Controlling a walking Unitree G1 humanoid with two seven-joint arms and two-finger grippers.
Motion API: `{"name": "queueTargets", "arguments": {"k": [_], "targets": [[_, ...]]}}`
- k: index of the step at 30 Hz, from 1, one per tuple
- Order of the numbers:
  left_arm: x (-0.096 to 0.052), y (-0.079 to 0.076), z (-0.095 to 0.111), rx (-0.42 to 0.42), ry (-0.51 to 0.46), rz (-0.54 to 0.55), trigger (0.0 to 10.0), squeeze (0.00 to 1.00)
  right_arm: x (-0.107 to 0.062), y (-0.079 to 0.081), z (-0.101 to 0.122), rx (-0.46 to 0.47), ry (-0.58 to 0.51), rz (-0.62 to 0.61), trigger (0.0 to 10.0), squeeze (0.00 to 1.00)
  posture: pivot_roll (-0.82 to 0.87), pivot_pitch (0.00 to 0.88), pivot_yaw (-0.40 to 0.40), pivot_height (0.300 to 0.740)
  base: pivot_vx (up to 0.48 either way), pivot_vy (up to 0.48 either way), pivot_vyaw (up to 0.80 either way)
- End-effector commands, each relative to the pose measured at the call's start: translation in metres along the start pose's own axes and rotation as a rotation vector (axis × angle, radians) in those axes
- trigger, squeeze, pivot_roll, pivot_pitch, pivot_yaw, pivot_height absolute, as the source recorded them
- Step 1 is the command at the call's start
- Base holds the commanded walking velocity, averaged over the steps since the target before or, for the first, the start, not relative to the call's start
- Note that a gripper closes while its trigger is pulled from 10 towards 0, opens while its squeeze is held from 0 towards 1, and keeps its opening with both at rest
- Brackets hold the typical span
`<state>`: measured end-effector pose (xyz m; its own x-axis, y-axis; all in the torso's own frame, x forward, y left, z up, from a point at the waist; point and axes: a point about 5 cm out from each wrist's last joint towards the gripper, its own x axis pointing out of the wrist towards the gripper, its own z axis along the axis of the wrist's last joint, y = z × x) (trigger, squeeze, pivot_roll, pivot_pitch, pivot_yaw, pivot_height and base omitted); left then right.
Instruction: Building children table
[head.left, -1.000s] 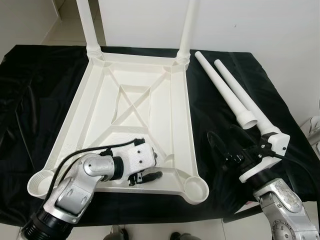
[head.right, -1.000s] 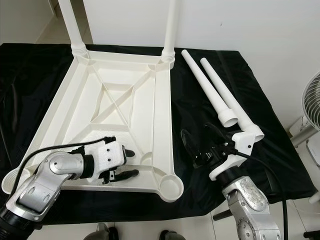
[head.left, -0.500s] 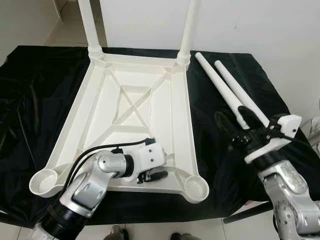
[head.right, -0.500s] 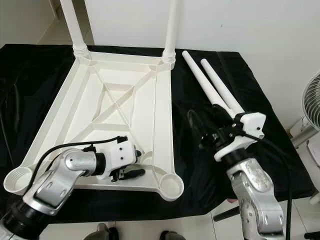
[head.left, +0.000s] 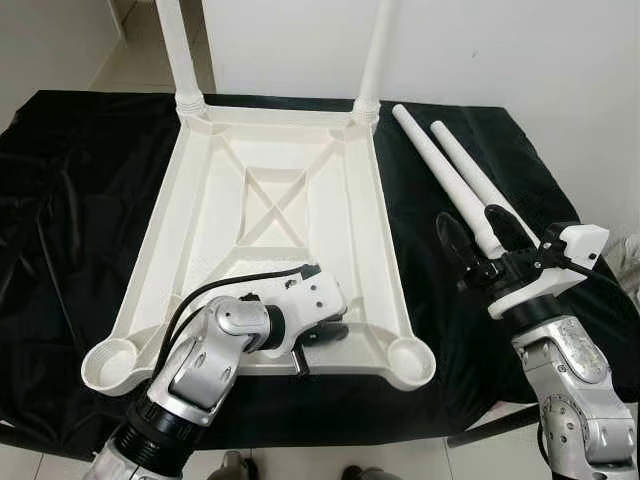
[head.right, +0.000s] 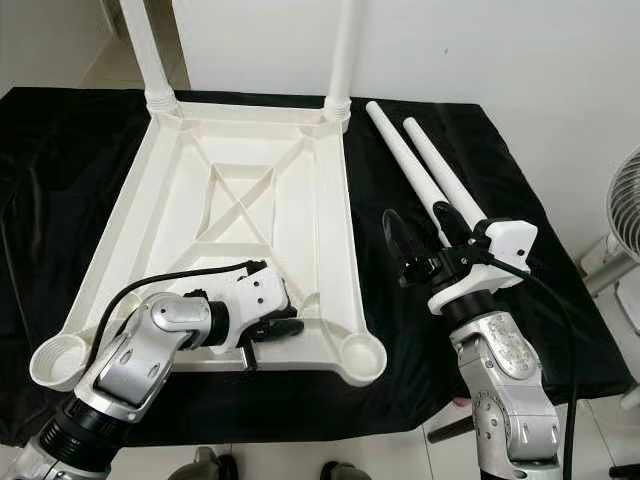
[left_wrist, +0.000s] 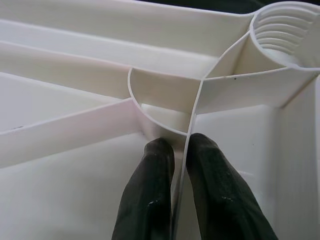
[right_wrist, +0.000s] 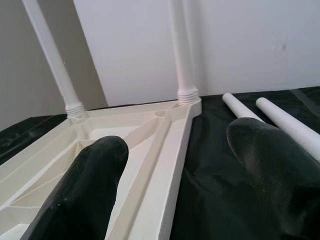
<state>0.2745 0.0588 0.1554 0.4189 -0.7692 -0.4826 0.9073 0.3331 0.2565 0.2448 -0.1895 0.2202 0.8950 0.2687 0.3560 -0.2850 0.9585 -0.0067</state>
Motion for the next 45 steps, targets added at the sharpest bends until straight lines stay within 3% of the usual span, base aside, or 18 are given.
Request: {"name": "queueTargets", "arguments": {"k": [1,11,17,27,32,38,39,40,41,42,45], "targets": [[0.001,0.015,-0.017,-0.086,0.08,0.323,0.0,0.0,-0.002,-0.003,0.0,0.003,-0.005,-0.032,10.0,0.0,-0.03,0.157,-0.002,0.74,0.0,0.0,0.0],[0.013,0.013,0.003,-0.146,0.03,0.355,0.0,0.0,0.004,0.0,0.0,0.033,-0.039,-0.116,10.0,0.0,-0.02,0.162,-0.001,0.74,0.0,0.0,0.0],[0.023,0.011,0.023,-0.186,-0.016,0.384,0.0,0.0,0.012,0.01,-0.008,0.038,-0.046,-0.208,10.0,0.0,-0.02,0.168,-0.003,0.74,0.0,0.0,0.0],[0.027,0.014,0.031,-0.23,-0.032,0.457,0.0,0.0,0.021,0.023,-0.015,0.061,-0.049,-0.254,10.0,0.0,-0.01,0.167,-0.003,0.74,0.0,0.0,0.0],[0.028,0.025,0.036,-0.237,-0.058,0.517,0.0,0.0,0.027,0.029,-0.022,0.083,-0.047,-0.353,10.0,0.0,-0.01,0.166,-0.012,0.74,0.0,0.0,0.0],[0.027,0.031,0.035,-0.226,-0.063,0.544,0.0,0.0,0.032,0.033,-0.025,0.083,-0.052,-0.387,10.0,0.0,-0.01,0.166,-0.012,0.74,0.0,0.0,0.0],[0.026,0.034,0.034,-0.223,-0.067,0.553,4.6,0.0,0.033,0.034,-0.026,0.076,-0.052,-0.386,10.0,0.0,-0.02,0.166,-0.013,0.74,0.0,0.0,0.0],[0.023,0.037,0.033,-0.217,-0.069,0.56,10.0,0.0,0.033,0.034,-0.026,0.072,-0.054,-0.385,10.0,0.05,-0.02,0.166,-0.013,0.74,0.0,0.0,0.0],[0.023,0.037,0.033,-0.217,-0.069,0.56,10.0,0.0,0.033,0.034,-0.026,0.072,-0.054,-0.385,10.0,0.05,-0.02,0.166,-0.013,0.74,0.0,0.0,0.0],[0.021,0.038,0.034,-0.2,-0.075,0.552,10.0,0.0,0.033,0.033,-0.026,0.069,-0.057,-0.382,10.0,1.0,-0.02,0.166,-0.013,0.74,0.0,0.0,0.0],[0.019,0.039,0.037,-0.185,-0.099,0.544,10.0,0.0,0.033,0.03,-0.025,0.064,-0.062,-0.381,10.0,1.0,-0.02,0.167,-0.016,0.74,0.0,0.0,0.0]]}}
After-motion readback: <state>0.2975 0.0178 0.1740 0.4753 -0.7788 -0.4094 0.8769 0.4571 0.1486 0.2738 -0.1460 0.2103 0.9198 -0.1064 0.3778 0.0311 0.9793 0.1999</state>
